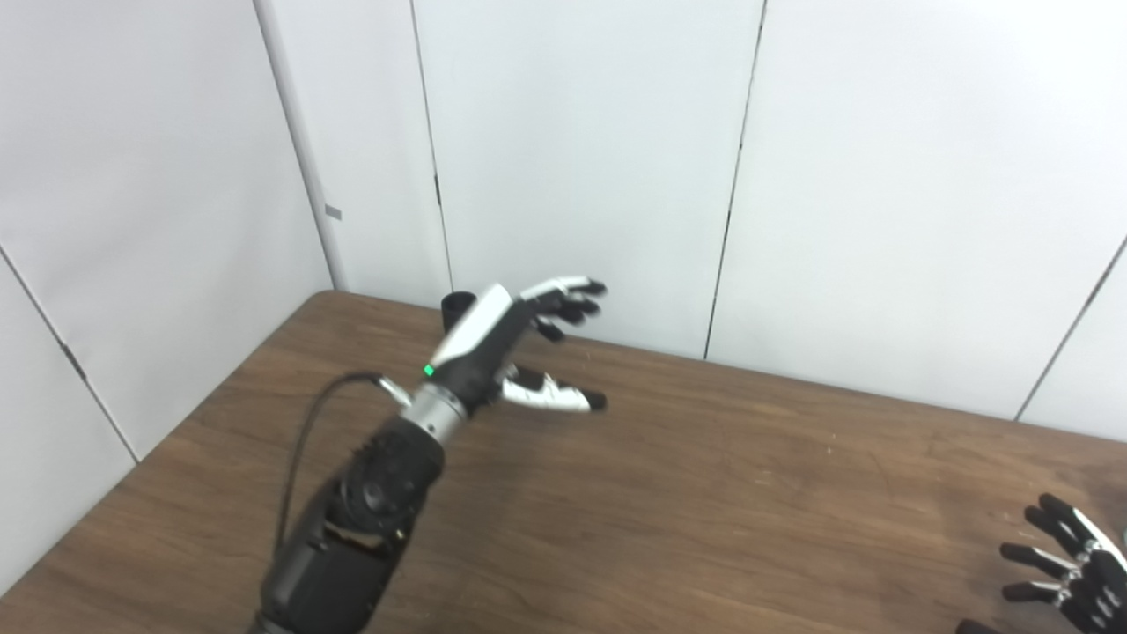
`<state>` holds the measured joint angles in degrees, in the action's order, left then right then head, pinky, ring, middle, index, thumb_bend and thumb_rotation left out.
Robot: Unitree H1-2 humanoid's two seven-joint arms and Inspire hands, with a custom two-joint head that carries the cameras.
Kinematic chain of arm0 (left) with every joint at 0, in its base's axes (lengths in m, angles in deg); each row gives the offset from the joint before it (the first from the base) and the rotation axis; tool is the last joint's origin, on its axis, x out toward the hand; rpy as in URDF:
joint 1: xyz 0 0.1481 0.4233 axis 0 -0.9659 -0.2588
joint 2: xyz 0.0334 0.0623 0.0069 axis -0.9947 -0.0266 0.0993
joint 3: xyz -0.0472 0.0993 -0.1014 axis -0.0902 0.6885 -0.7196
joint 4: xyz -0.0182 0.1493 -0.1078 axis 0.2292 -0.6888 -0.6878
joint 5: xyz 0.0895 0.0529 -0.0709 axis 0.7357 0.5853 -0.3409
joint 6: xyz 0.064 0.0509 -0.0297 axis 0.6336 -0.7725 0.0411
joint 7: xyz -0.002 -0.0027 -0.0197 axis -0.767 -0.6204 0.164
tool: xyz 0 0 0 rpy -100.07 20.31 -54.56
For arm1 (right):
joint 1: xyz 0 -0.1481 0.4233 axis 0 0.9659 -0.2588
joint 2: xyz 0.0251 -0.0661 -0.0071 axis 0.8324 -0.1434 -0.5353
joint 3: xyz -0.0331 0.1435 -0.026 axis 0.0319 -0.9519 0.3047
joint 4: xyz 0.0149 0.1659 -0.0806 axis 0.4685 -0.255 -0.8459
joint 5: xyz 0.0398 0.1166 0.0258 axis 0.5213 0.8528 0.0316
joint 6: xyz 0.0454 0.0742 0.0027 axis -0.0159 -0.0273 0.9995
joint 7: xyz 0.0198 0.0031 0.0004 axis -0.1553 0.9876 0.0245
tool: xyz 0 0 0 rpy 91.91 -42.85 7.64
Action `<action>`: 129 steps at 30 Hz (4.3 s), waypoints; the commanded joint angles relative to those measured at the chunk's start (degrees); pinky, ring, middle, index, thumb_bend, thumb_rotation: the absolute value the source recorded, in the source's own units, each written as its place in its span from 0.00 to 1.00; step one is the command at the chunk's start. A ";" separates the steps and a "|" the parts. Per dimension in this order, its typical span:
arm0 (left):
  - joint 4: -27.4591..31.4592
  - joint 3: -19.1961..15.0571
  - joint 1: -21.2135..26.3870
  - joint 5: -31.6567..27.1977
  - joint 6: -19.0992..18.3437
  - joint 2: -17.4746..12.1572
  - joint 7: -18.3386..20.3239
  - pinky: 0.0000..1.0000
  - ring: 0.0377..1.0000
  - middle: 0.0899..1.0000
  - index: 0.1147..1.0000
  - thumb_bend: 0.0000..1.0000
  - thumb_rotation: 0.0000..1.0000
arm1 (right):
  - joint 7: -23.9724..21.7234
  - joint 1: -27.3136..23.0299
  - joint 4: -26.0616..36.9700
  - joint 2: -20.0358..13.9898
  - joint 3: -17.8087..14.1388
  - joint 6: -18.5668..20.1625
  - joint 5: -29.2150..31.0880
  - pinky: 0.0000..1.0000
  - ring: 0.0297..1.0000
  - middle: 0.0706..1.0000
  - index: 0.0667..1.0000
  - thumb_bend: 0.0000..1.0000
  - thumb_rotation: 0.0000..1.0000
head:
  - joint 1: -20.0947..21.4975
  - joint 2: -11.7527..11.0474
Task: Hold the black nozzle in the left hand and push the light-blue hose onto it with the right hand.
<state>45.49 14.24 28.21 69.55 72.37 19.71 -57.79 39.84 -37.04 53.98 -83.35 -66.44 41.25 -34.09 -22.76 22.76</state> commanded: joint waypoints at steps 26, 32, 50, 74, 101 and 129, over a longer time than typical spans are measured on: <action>-3.85 -7.93 8.96 7.95 -9.86 -7.18 -5.77 0.73 0.88 0.86 0.86 0.72 0.17 | -0.39 -2.40 1.46 -1.29 -0.53 -0.17 0.51 0.54 0.71 0.86 0.87 0.67 0.00 | -0.27 -0.60; -4.25 -6.02 8.92 11.70 -17.10 -8.59 -4.24 0.76 0.91 0.89 0.90 0.77 0.20 | -0.27 -2.76 0.62 -1.32 -0.64 -0.90 0.49 0.53 0.71 0.85 0.87 0.67 0.00 | -0.29 -0.73; -8.68 -8.05 7.35 19.90 -19.77 -5.11 3.42 1.00 1.00 0.94 0.90 0.94 0.32 | -0.20 -2.55 1.25 -1.54 -0.77 -0.62 0.11 0.52 0.69 0.84 0.86 0.69 0.00 | 0.44 0.15; -19.32 -5.07 7.24 20.46 -19.75 -2.72 0.50 1.00 1.00 0.93 0.87 0.92 0.31 | 0.14 -1.63 3.05 -1.37 -1.52 -0.25 -0.77 0.52 0.66 0.83 0.84 0.70 0.01 | 1.47 2.03; -30.78 1.95 9.98 11.40 -17.01 -4.35 -6.54 1.00 0.89 0.75 0.83 0.89 0.28 | 0.23 -0.07 6.11 -1.20 -1.62 1.74 -1.73 0.51 0.65 0.81 0.83 0.74 0.08 | 3.67 3.67; -33.63 4.58 10.63 7.29 -10.63 -3.28 -10.64 1.00 0.83 0.68 0.64 0.83 0.13 | -0.13 0.87 8.35 -1.35 -2.05 3.55 -1.26 0.51 0.64 0.80 0.82 0.75 0.10 | 4.74 5.48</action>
<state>10.41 18.87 36.91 77.56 59.32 16.86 -67.61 39.48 -35.10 59.91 -84.17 -67.85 45.18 -35.98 -18.02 28.21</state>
